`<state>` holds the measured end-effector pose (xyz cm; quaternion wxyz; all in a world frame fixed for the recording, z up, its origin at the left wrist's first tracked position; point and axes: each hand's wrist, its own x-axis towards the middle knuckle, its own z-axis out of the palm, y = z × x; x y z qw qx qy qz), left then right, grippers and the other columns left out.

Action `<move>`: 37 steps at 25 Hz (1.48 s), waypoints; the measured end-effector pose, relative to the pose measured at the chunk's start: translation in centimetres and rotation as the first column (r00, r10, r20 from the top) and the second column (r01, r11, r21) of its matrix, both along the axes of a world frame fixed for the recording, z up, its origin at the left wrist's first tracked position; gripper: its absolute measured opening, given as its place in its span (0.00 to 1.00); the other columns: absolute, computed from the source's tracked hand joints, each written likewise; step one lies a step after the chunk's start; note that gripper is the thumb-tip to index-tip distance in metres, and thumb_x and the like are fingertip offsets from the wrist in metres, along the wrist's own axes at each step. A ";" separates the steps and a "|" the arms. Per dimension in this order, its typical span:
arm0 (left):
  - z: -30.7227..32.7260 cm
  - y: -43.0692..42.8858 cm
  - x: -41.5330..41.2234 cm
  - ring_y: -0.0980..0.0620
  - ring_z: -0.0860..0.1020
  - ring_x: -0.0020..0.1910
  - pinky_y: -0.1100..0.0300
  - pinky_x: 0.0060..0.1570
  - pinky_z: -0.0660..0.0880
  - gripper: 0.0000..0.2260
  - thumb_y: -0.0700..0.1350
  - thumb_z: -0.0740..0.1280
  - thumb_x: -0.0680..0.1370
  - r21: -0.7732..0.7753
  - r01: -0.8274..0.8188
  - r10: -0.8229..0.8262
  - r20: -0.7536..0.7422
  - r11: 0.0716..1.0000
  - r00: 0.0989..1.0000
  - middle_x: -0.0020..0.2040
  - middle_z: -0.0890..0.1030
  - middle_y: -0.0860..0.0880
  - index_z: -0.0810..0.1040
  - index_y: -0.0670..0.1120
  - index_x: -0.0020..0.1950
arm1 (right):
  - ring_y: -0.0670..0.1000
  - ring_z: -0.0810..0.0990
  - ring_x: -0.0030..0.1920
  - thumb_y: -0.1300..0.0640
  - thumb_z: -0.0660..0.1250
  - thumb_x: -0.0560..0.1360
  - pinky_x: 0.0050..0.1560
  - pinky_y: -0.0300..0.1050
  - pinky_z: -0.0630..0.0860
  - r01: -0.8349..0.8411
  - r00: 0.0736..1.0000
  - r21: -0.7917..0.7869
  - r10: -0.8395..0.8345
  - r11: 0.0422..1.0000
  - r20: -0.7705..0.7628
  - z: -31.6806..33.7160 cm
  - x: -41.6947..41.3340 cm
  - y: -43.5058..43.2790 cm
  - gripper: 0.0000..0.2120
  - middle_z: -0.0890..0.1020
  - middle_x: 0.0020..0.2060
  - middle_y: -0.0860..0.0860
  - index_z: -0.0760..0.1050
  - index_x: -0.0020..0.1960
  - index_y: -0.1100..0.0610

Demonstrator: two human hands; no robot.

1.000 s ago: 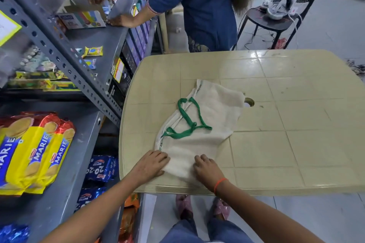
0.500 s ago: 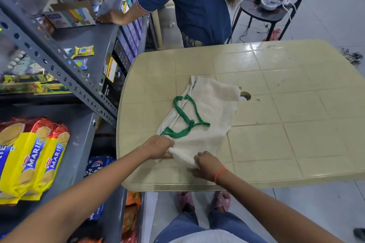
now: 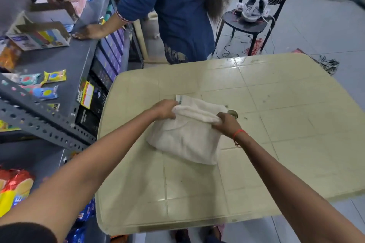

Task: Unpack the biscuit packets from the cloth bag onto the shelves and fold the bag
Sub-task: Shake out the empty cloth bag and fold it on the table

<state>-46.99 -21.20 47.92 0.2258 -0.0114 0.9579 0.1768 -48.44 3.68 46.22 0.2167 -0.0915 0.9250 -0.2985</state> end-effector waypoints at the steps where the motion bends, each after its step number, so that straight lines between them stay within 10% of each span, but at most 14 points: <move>1: -0.5 0.4 -1.5 0.42 0.77 0.57 0.52 0.53 0.73 0.14 0.42 0.68 0.73 0.034 -0.060 0.061 -0.055 0.998 0.997 0.59 0.79 0.41 0.75 0.42 0.58 | 0.61 0.80 0.53 0.53 0.67 0.69 0.43 0.44 0.69 0.074 0.997 -0.004 -0.074 0.997 -0.035 -0.4 -1.5 0.3 0.17 0.82 0.50 0.64 0.77 0.52 0.64; 6: -3.5 2.1 -3.4 0.45 0.71 0.65 0.52 0.62 0.69 0.28 0.47 0.69 0.73 0.206 -0.269 0.315 -0.240 0.941 0.918 0.68 0.73 0.48 0.64 0.51 0.71 | 0.64 0.71 0.64 0.55 0.66 0.74 0.62 0.53 0.69 0.306 0.940 0.071 -0.290 0.949 -0.180 -2.7 -4.8 1.2 0.28 0.73 0.64 0.64 0.63 0.69 0.63; 10: -6.5 2.1 3.0 0.44 0.75 0.63 0.50 0.63 0.67 0.31 0.66 0.58 0.73 -0.163 -0.001 -0.085 -0.520 0.987 0.850 0.66 0.76 0.45 0.70 0.46 0.68 | 0.63 0.71 0.64 0.46 0.66 0.72 0.61 0.54 0.72 -0.051 0.933 0.085 0.078 0.995 -0.350 -5.2 0.6 0.5 0.33 0.70 0.66 0.63 0.65 0.69 0.64; 15: -11.2 -1.5 10.5 0.48 0.69 0.71 0.49 0.69 0.61 0.35 0.62 0.56 0.71 -0.417 0.415 -0.531 -0.213 0.809 0.820 0.72 0.70 0.45 0.62 0.45 0.74 | 0.58 0.79 0.61 0.41 0.55 0.67 0.55 0.53 0.79 -0.568 0.736 0.399 0.662 0.720 -0.146 -9.4 7.6 0.1 0.33 0.78 0.63 0.59 0.74 0.63 0.62; 19: -11.1 -0.3 10.0 0.50 0.83 0.53 0.59 0.48 0.80 0.20 0.40 0.61 0.70 -0.455 0.415 -0.527 -0.149 0.788 0.837 0.58 0.83 0.45 0.77 0.43 0.61 | 0.56 0.84 0.53 0.62 0.53 0.68 0.47 0.47 0.82 -0.460 0.795 0.421 0.574 0.782 -0.196 -8.9 7.2 -0.7 0.23 0.83 0.55 0.58 0.80 0.55 0.63; 22: -6.7 2.0 8.8 0.50 0.81 0.33 0.66 0.26 0.70 0.06 0.40 0.73 0.64 -0.450 0.391 -0.458 -0.044 0.803 0.888 0.32 0.82 0.50 0.80 0.48 0.37 | 0.60 0.80 0.56 0.66 0.55 0.74 0.51 0.47 0.76 -0.475 0.861 0.301 0.508 0.827 -0.037 -6.5 7.0 -1.1 0.15 0.80 0.59 0.62 0.77 0.55 0.64; 28: -2.8 3.4 9.3 0.45 0.71 0.35 0.55 0.36 0.65 0.11 0.42 0.62 0.73 -0.015 0.183 -0.170 0.304 0.983 0.937 0.29 0.70 0.48 0.66 0.45 0.30 | 0.53 0.71 0.44 0.54 0.55 0.78 0.41 0.45 0.69 -0.560 0.763 0.159 0.432 0.813 0.481 -0.5 4.7 0.9 0.14 0.75 0.43 0.55 0.72 0.37 0.56; 33: -4.0 3.6 8.2 0.44 0.79 0.49 0.54 0.48 0.72 0.10 0.43 0.58 0.76 0.090 -0.173 0.185 -0.153 0.981 0.971 0.48 0.83 0.47 0.79 0.47 0.49 | 0.62 0.78 0.50 0.62 0.53 0.76 0.43 0.48 0.69 -0.223 0.967 0.370 0.253 0.902 -0.034 -2.4 4.8 0.7 0.11 0.80 0.51 0.62 0.73 0.50 0.62; 37: -5.8 3.9 8.4 0.45 0.78 0.53 0.52 0.56 0.68 0.14 0.44 0.56 0.78 0.089 -0.304 0.314 -0.394 0.948 0.864 0.55 0.83 0.48 0.78 0.48 0.57 | 0.62 0.75 0.62 0.58 0.54 0.74 0.60 0.56 0.73 -0.153 0.775 0.320 0.314 0.935 -0.549 -4.9 7.2 0.6 0.19 0.77 0.62 0.61 0.72 0.62 0.62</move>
